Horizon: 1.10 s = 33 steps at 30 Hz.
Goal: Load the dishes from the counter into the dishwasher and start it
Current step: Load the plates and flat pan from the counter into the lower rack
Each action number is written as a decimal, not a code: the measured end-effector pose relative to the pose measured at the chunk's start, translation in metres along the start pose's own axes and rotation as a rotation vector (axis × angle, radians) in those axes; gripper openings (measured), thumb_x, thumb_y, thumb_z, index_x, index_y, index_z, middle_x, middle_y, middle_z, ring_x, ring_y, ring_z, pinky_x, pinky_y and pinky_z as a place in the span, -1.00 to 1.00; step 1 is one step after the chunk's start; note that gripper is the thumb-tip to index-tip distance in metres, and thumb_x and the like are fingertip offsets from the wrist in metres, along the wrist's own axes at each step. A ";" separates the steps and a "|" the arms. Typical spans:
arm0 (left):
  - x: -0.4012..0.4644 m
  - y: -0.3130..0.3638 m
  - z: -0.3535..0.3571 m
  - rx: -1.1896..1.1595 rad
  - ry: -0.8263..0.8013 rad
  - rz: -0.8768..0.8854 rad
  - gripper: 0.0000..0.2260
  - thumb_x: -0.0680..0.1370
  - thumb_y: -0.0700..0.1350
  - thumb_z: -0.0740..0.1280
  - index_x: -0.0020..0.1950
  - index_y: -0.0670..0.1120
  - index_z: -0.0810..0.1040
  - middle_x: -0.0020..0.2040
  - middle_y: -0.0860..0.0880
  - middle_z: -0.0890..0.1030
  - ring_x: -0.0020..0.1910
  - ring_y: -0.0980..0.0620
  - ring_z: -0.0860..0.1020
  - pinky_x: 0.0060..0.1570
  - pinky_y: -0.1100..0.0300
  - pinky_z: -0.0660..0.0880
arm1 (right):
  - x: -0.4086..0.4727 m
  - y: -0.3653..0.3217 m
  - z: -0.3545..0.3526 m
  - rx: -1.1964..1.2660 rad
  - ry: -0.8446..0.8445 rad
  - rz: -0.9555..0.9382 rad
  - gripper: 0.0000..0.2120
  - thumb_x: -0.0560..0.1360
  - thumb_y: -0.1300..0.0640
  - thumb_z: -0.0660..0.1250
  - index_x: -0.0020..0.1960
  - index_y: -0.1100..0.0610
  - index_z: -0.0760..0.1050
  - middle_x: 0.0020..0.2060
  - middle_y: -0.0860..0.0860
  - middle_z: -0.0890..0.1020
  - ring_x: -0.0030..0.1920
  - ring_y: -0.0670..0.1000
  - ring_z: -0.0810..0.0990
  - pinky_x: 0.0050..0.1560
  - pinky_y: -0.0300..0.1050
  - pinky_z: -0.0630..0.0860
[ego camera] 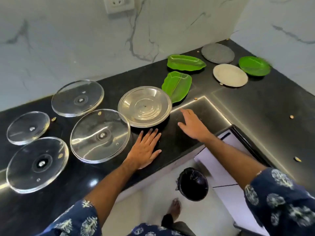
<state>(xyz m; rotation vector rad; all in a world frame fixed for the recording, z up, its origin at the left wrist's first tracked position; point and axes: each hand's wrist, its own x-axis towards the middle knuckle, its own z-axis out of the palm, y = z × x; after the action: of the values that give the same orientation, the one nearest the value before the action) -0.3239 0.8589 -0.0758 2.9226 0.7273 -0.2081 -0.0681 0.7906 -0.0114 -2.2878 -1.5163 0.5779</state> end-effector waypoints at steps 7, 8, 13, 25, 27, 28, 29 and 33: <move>0.005 -0.003 0.003 -0.059 0.034 -0.003 -0.37 0.66 0.28 -0.06 0.65 0.03 -0.10 0.65 0.00 -0.12 0.62 0.02 -0.20 0.58 -0.12 -0.16 | 0.100 0.031 -0.012 0.132 -0.092 0.153 -0.37 0.60 -0.02 0.28 0.59 0.03 0.12 0.44 0.25 0.31 0.44 0.20 0.35 0.45 0.04 0.27; 0.005 -0.003 0.004 -0.058 0.036 -0.002 -0.38 0.66 0.27 -0.05 0.65 0.03 -0.09 0.65 0.00 -0.11 0.62 0.02 -0.19 0.58 -0.12 -0.15 | 0.107 0.033 -0.011 0.142 -0.103 0.179 -0.40 0.60 -0.06 0.26 0.58 0.04 0.17 0.43 0.25 0.30 0.42 0.20 0.36 0.44 0.02 0.27; 0.005 -0.003 0.002 -0.052 0.028 -0.008 -0.39 0.67 0.26 -0.05 0.65 0.03 -0.09 0.65 0.00 -0.10 0.62 0.01 -0.18 0.58 -0.12 -0.15 | 0.136 0.046 -0.001 0.303 0.028 0.303 -0.42 0.40 -0.26 0.32 0.27 0.09 0.48 0.18 0.17 0.50 -0.02 0.18 0.61 0.04 0.20 0.61; 0.004 -0.003 0.003 -0.094 0.034 -0.003 -0.40 0.67 0.24 -0.03 0.65 0.03 -0.05 0.65 0.01 -0.07 0.63 0.00 -0.12 0.58 -0.13 -0.11 | 0.126 0.032 -0.051 1.138 0.304 0.690 -0.93 0.53 0.24 0.16 -0.03 0.16 0.41 -0.12 0.15 0.53 -0.31 0.03 0.53 -0.46 -0.07 0.59; 0.003 -0.003 0.003 -0.100 0.046 -0.003 -0.40 0.66 0.24 -0.03 0.65 0.04 -0.04 0.65 0.01 -0.05 0.62 -0.02 -0.03 0.58 -0.12 -0.06 | 0.107 0.036 -0.070 1.241 0.326 0.710 -0.86 0.56 0.22 0.12 -0.08 0.11 0.44 -0.18 0.11 0.54 -0.31 0.04 0.53 -0.43 0.00 0.62; 0.003 -0.003 0.004 -0.106 0.042 -0.010 -0.41 0.66 0.23 -0.04 0.65 0.05 -0.04 0.65 0.01 -0.04 0.62 -0.02 0.02 0.58 -0.12 -0.03 | 0.094 0.036 -0.078 1.284 0.343 0.707 -0.86 0.56 0.20 0.13 -0.06 0.08 0.46 -0.15 0.10 0.58 -0.26 0.06 0.58 -0.42 0.00 0.62; 0.003 -0.004 0.004 -0.109 0.042 -0.006 -0.41 0.66 0.23 -0.05 0.65 0.04 -0.04 0.65 0.01 -0.02 0.61 -0.02 0.05 0.58 -0.12 -0.01 | 0.076 0.037 -0.083 1.316 0.366 0.702 -0.85 0.57 0.19 0.14 -0.03 0.07 0.48 -0.12 0.08 0.61 -0.21 0.08 0.62 -0.42 -0.01 0.62; 0.004 -0.006 0.009 -0.121 0.069 0.014 -0.41 0.66 0.22 -0.07 0.64 0.02 -0.01 0.64 -0.02 0.08 0.59 -0.06 0.12 0.56 -0.15 0.04 | -0.011 0.045 -0.075 1.427 0.376 0.715 -0.68 0.46 0.33 0.09 0.10 0.18 0.53 -0.16 0.08 0.68 -0.12 0.14 0.64 -0.21 -0.01 0.66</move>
<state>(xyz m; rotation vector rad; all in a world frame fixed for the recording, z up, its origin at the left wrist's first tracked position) -0.3240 0.8644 -0.0858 2.8312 0.7022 -0.0604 0.0012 0.7599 0.0330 -1.4669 0.1135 0.9004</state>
